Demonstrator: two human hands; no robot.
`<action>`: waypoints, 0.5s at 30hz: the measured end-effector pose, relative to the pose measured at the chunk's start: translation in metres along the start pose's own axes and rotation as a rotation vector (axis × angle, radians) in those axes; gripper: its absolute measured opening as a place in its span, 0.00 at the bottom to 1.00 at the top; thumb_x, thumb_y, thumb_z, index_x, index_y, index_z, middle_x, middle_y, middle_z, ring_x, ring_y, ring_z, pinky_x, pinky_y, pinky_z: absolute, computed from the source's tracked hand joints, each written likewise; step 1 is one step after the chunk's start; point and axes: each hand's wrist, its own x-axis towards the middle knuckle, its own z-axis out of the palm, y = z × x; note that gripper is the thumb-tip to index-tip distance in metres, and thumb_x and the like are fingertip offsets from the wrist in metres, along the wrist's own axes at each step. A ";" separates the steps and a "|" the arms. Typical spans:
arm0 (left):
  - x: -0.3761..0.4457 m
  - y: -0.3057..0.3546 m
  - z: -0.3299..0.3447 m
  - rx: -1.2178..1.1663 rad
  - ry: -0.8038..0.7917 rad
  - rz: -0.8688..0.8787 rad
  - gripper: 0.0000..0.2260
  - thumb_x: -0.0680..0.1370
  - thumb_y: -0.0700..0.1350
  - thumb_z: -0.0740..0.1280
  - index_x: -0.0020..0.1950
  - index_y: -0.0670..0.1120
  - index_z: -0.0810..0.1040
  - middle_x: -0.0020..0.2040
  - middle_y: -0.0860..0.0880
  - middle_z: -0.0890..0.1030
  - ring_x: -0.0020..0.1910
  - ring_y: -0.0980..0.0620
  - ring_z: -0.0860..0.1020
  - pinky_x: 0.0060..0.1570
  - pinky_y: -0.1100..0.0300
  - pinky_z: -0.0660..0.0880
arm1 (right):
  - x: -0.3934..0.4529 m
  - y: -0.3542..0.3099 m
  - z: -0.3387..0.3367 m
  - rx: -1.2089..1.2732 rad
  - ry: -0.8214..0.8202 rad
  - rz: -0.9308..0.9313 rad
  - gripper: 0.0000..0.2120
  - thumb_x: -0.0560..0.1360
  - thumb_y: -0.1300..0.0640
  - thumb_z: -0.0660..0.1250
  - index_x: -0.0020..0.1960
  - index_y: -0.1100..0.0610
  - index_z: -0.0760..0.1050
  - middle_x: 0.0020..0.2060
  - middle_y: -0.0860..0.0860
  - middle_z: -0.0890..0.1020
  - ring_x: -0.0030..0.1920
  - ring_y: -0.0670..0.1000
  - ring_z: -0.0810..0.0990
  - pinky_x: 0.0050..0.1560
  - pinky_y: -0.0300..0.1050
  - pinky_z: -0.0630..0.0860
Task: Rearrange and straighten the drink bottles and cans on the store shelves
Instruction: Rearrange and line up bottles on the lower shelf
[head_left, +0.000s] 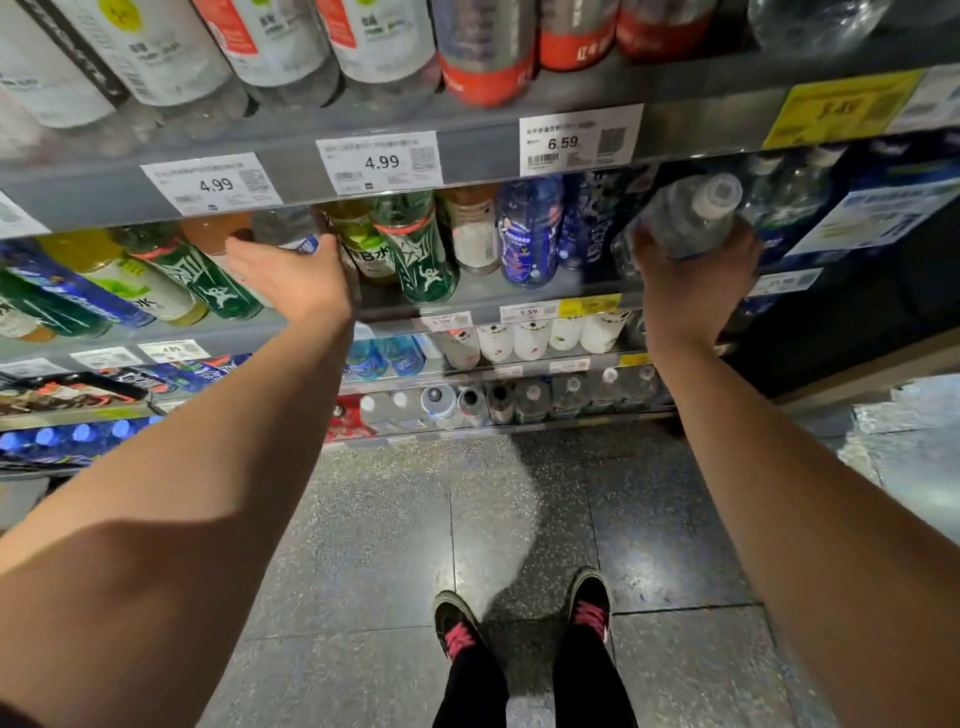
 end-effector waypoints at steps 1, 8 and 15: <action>0.002 0.001 0.000 0.004 0.008 0.000 0.41 0.70 0.49 0.77 0.74 0.35 0.60 0.72 0.38 0.66 0.74 0.40 0.64 0.75 0.54 0.57 | 0.004 -0.003 0.003 -0.004 0.008 0.002 0.39 0.65 0.43 0.77 0.67 0.66 0.71 0.61 0.59 0.77 0.63 0.59 0.75 0.62 0.41 0.67; 0.001 -0.001 -0.005 0.049 -0.019 0.001 0.38 0.67 0.53 0.79 0.68 0.37 0.66 0.68 0.40 0.70 0.68 0.41 0.69 0.70 0.56 0.63 | 0.019 -0.008 0.022 -0.044 -0.044 0.062 0.42 0.65 0.43 0.77 0.69 0.65 0.67 0.65 0.59 0.74 0.65 0.59 0.73 0.66 0.46 0.68; -0.011 -0.007 -0.018 -0.039 -0.054 0.010 0.31 0.67 0.48 0.78 0.64 0.39 0.70 0.64 0.41 0.73 0.60 0.43 0.75 0.59 0.61 0.67 | 0.031 -0.008 0.028 -0.170 -0.110 0.085 0.45 0.67 0.41 0.77 0.71 0.66 0.64 0.69 0.61 0.70 0.68 0.58 0.70 0.68 0.46 0.66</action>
